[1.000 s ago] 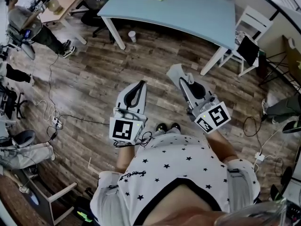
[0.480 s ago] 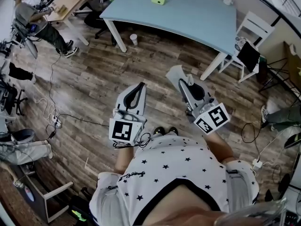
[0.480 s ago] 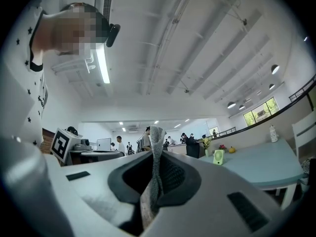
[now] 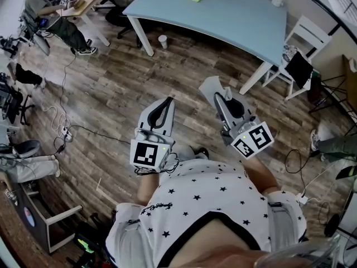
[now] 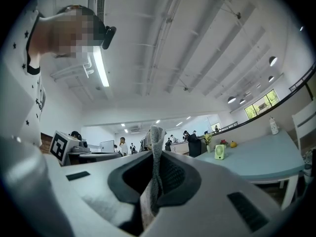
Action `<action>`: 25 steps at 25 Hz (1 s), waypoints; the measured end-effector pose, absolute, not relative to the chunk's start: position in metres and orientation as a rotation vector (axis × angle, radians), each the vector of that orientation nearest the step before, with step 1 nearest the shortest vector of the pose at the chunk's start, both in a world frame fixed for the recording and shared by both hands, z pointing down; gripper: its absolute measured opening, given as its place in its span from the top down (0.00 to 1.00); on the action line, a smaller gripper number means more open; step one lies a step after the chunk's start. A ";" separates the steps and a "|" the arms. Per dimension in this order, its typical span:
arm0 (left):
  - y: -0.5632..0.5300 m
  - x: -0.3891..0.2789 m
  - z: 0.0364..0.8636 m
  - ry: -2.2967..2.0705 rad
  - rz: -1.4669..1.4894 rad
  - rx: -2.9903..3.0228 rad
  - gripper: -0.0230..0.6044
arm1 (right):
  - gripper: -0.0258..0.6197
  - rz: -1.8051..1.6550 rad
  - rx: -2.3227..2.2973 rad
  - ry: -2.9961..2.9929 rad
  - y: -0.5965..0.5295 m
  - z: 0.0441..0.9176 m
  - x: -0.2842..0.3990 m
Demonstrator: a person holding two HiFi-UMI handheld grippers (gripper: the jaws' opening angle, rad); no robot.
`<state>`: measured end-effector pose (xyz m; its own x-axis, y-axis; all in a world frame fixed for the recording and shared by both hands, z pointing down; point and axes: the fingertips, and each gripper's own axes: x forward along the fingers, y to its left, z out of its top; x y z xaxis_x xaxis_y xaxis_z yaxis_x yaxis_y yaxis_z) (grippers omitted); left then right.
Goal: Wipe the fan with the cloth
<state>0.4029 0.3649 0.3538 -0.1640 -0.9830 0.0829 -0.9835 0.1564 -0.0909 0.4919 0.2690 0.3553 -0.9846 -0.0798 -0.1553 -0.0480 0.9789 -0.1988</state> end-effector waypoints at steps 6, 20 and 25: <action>0.370 0.398 0.359 -2.415 0.182 1.985 0.91 | 0.94 -0.296 -0.097 2.969 0.266 0.362 0.498; 0.358 0.305 0.365 -2.419 0.172 1.956 0.91 | 0.94 -0.312 -0.157 2.980 0.244 0.362 0.420; 0.344 0.253 0.362 -2.392 0.176 2.013 0.91 | 0.94 -0.305 -0.196 2.972 0.235 0.361 0.366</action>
